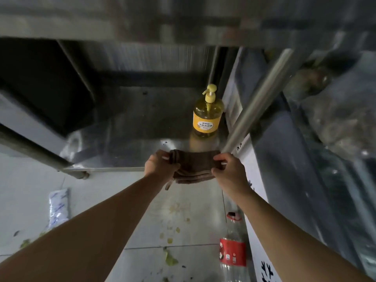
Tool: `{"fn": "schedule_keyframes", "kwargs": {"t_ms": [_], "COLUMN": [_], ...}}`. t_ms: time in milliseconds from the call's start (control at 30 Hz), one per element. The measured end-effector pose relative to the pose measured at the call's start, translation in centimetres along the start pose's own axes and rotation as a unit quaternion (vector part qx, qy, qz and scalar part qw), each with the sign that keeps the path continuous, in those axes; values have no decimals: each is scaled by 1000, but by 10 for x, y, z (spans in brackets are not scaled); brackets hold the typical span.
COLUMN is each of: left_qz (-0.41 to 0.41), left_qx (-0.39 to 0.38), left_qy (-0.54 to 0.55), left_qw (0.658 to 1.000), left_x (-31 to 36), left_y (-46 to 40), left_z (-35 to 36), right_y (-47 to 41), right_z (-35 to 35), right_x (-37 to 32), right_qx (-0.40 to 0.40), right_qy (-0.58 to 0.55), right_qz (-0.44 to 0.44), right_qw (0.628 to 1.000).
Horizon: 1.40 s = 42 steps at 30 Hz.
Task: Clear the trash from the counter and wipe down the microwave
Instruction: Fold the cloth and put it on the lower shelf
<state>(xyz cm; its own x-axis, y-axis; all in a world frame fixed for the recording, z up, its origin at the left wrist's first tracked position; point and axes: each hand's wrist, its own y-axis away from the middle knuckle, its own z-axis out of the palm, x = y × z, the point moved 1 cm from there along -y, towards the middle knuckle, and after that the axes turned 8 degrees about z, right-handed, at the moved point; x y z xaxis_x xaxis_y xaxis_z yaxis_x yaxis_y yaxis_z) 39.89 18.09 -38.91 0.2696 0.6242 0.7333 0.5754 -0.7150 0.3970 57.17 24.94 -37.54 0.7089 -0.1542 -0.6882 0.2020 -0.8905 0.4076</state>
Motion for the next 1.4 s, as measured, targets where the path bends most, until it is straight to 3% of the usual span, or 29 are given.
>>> {"fn": "schedule_keyframes", "kwargs": {"t_ms": [333,567,833,933,1067,1400], "left_qz": [58,110,175,245,225,195], "left_qx": [42,61,65,-5,-142,-156], "left_qy": [-36,-72,-143,-230,-332,-334], "left_qw": [997,989,972,942,905,909], "left_x": [-61,-78,-101,-104,-109,-62], "left_y": [-109,-164,-180,-179,-168,-102], "left_z": [71,103,118,123,128,67], "right_y": [-111,-156,-174,-170,-159,-89], "right_z": [83,119,138,143,144,83], "right_x": [56,75,95,97,96,57], "right_qx": [68,119,73,35,-34,-55], "right_qy": [27,114,201,307,361,297], "right_qz": [-60,-117,-122,-132,-78,-62], "right_qw": [996,979,969,942,929,951]}}
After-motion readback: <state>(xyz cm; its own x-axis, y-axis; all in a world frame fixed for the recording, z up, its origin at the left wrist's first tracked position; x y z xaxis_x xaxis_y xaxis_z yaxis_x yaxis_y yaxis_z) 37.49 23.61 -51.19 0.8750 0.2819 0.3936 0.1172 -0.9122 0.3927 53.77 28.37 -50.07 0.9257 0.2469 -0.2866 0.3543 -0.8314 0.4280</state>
